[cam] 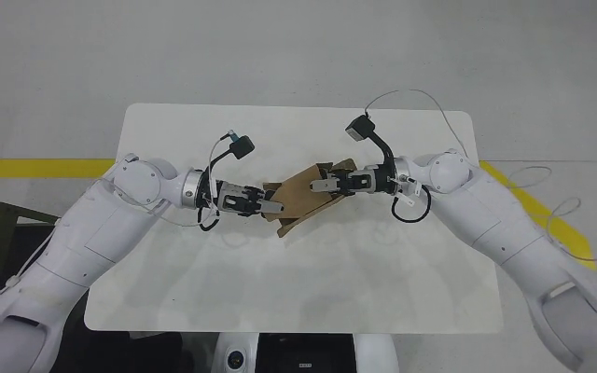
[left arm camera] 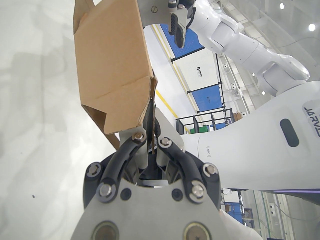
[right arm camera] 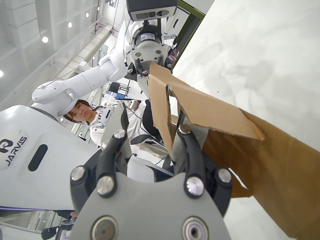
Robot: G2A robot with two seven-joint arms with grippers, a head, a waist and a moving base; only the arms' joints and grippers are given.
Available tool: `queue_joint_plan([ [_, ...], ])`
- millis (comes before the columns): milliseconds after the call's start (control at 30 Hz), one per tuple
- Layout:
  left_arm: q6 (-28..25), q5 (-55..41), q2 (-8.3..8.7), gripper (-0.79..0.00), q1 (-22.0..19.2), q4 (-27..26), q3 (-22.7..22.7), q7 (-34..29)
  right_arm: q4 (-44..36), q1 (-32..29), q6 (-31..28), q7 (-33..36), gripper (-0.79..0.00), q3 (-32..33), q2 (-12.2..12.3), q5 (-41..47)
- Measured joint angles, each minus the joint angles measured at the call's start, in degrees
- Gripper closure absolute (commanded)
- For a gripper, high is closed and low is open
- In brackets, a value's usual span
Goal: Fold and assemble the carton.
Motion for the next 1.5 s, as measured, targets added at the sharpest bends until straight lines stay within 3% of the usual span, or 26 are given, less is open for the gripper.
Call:
queue_joint_plan([
  [233, 0.41, 0.35, -0.11, 0.0, 0.89, -0.43, -1.24, -0.86, 0.09, -0.72, 1.93, 4.25, -0.363, 2.05, -0.24, 0.66],
  [400, 0.51, 0.38, -0.28, 0.0, 1.31, -0.47, -1.94, -1.81, -0.24, -1.05, 3.87, 6.74, -0.305, 3.24, -0.54, 0.99],
  [800, 0.82, 0.24, -0.9, 0.0, 1.73, -0.59, -3.07, -3.78, -0.88, -1.78, 5.18, 8.03, -0.286, 4.58, -1.91, -1.26],
  [1000, 0.98, 0.23, -1.25, 0.0, 1.91, -0.62, -3.48, -4.39, -0.29, -2.07, 5.52, 8.38, -0.206, 4.88, -2.72, -2.4],
  [1133, 1.24, 0.27, -1.44, 0.0, 2.04, -0.6, -3.77, -4.63, -0.08, -2.25, 5.88, 8.73, -0.08, 5.31, -3.09, -2.66],
  [1167, 1.27, 0.31, -1.48, -0.052, 2.08, -0.6, -3.84, -4.67, -0.04, -2.3, 5.95, 8.81, -0.012, 5.42, -3.16, -2.77],
  [1200, 1.33, 0.41, -1.53, -0.166, 2.11, -0.61, -3.93, -4.73, 0.01, -2.37, 6.02, 8.88, 0.0, 5.57, -3.24, -2.9],
  [1300, 1.44, 0.55, -1.64, -0.354, 2.25, -0.63, -4.18, -4.84, 0.09, -2.57, 6.3, 9.15, 0.0, 5.99, -3.42, -3.17],
  [1333, 1.46, 0.55, -1.67, -0.456, 2.32, -0.59, -4.26, -4.86, 0.1, -2.63, 6.37, 9.22, 0.0, 6.12, -3.46, -3.25],
  [1367, 1.51, 0.54, -1.69, -0.785, 2.37, -0.54, -4.35, -4.91, 0.11, -2.69, 6.42, 9.27, 0.0, 6.26, -3.5, -3.34],
  [1500, 1.47, 0.31, -1.78, -0.785, 2.59, -0.23, -5.02, -4.85, 0.39, -3.03, 6.27, 9.12, 0.0, 7.06, -3.63, -4.04],
])
